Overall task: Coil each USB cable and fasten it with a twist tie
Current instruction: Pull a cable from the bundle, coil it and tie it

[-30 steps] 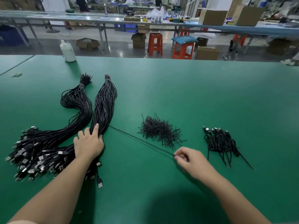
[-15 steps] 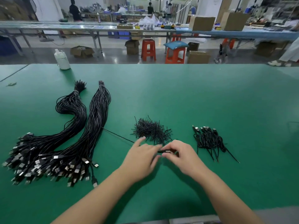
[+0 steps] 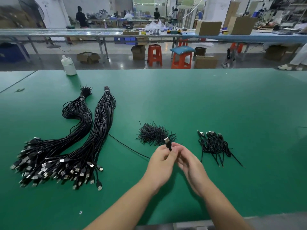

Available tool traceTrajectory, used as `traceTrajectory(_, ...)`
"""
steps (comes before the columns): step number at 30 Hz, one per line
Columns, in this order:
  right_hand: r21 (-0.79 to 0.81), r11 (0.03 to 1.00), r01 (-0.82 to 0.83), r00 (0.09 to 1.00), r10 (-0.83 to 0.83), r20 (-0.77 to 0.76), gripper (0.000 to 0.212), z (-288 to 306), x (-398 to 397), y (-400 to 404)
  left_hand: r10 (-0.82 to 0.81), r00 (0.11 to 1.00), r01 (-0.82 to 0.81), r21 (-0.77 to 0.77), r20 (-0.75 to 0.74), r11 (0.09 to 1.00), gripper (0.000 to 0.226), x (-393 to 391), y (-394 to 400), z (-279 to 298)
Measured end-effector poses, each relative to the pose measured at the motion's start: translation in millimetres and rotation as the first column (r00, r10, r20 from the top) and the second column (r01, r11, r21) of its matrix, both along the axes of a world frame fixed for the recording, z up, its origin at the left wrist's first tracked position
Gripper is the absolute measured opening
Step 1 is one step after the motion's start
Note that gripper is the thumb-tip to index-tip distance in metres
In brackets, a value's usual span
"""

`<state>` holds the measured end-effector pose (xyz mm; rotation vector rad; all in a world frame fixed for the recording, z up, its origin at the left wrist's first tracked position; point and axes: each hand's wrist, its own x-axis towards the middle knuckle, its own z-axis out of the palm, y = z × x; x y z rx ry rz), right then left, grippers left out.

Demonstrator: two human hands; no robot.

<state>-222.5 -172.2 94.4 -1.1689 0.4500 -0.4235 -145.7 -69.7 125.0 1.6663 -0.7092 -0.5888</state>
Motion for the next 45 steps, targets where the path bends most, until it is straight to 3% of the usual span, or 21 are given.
traceTrajectory(2,0.014,0.999,-0.033,0.998,0.032,0.052,0.036,5.8,4.5,8.4,0.04,0.999,-0.04,-0.018,0.03,0.999,0.029,-2.9,-0.4,3.1)
traceTrajectory(4,-0.077,0.993,-0.091,0.995,0.093,0.032,0.044,9.9,7.8,16.6,0.075,0.993,-0.078,0.019,0.096,0.997,0.03,-2.2,-0.1,4.4)
traceTrajectory(8,-0.227,0.972,-0.065,0.997,0.071,0.018,0.034,9.5,9.5,24.6,0.109,0.981,-0.108,-0.014,0.162,0.994,0.025,6.9,5.6,9.5)
traceTrajectory(13,-0.319,0.945,-0.072,0.996,0.086,0.029,0.028,8.4,5.4,27.8,-0.151,0.988,0.151,0.013,0.019,0.988,0.03,20.4,12.3,13.1)
traceTrajectory(18,-0.351,0.928,-0.125,0.992,0.126,-0.02,0.029,9.5,4.2,26.0,-0.201,0.968,0.19,0.081,0.151,0.978,0.036,29.0,19.0,7.5)
traceTrajectory(21,-0.394,0.899,-0.194,0.981,0.167,-0.1,0.047,14.3,8.7,27.3,-0.133,0.987,0.131,0.026,0.085,0.991,0.038,34.4,21.1,10.6)
traceTrajectory(24,-0.341,0.887,-0.311,0.948,0.265,-0.175,0.046,22.0,13.9,28.9,-0.076,0.995,0.083,-0.122,0.059,0.989,0.043,41.3,21.5,20.7)
traceTrajectory(26,-0.315,0.864,-0.392,0.916,0.334,-0.224,0.045,23.0,14.7,28.8,0.001,0.989,-0.052,-0.348,-0.146,0.936,0.046,51.7,19.7,28.9)
traceTrajectory(28,-0.288,0.842,-0.455,0.884,0.39,-0.257,0.044,20.0,14.4,29.8,-0.066,0.872,-0.235,-0.533,-0.485,0.813,0.048,68.7,20.5,42.2)
traceTrajectory(29,-0.262,0.84,-0.474,0.873,0.409,-0.267,0.044,17.3,14.4,30.3,-0.143,0.798,-0.294,-0.586,-0.585,0.755,0.051,77.5,23.3,48.4)
traceTrajectory(30,-0.232,0.843,-0.485,0.864,0.422,-0.274,0.045,14.7,14.1,30.0,-0.209,0.75,-0.315,-0.617,-0.628,0.722,0.053,84.1,28.2,53.7)
traceTrajectory(32,-0.178,0.854,-0.488,0.858,0.433,-0.275,0.046,9.6,13.6,27.0,-0.308,0.715,-0.233,-0.629,-0.628,0.741,0.052,91.2,41.2,62.7)
traceTrajectory(35,-0.034,0.907,-0.419,0.895,0.406,-0.185,0.047,4.1,11.4,15.5,-0.514,0.646,0.215,-0.512,-0.564,0.832,0.04,89.8,60.9,64.9)
traceTrajectory(37,0.046,0.927,-0.373,0.919,0.376,-0.116,0.046,3.6,11.8,8.7,-0.612,0.625,0.61,-0.186,-0.484,0.77,0.043,84.9,67.2,51.6)
traceTrajectory(38,0.051,0.925,-0.378,0.918,0.381,-0.109,0.045,4.2,12.9,7.6,-0.615,0.642,0.7,0.021,-0.458,0.714,0.045,81.0,67.2,41.1)
traceTrajectory(40,0.013,0.909,-0.417,0.899,0.414,-0.143,0.045,6.2,15.6,10.0,-0.523,0.75,0.653,0.328,-0.405,0.683,0.044,71.5,60.0,20.3)
traceTrajectory(42,-0.059,0.89,-0.452,0.878,0.432,-0.206,0.045,8.5,17.2,15.5,-0.452,0.843,0.539,0.448,-0.292,0.714,0.039,69.3,54.3,3.9)
traceTrajectory(43,-0.092,0.882,-0.461,0.872,0.432,-0.232,0.046,9.4,17.4,18.4,-0.458,0.86,0.509,0.442,-0.225,0.739,0.036,71.7,54.2,-1.6)
traceTrajectory(45,-0.146,0.868,-0.474,0.864,0.427,-0.268,0.046,10.9,16.4,23.7,-0.46,0.868,0.497,0.285,-0.19,0.82,0.032,77.7,55.4,-13.5)
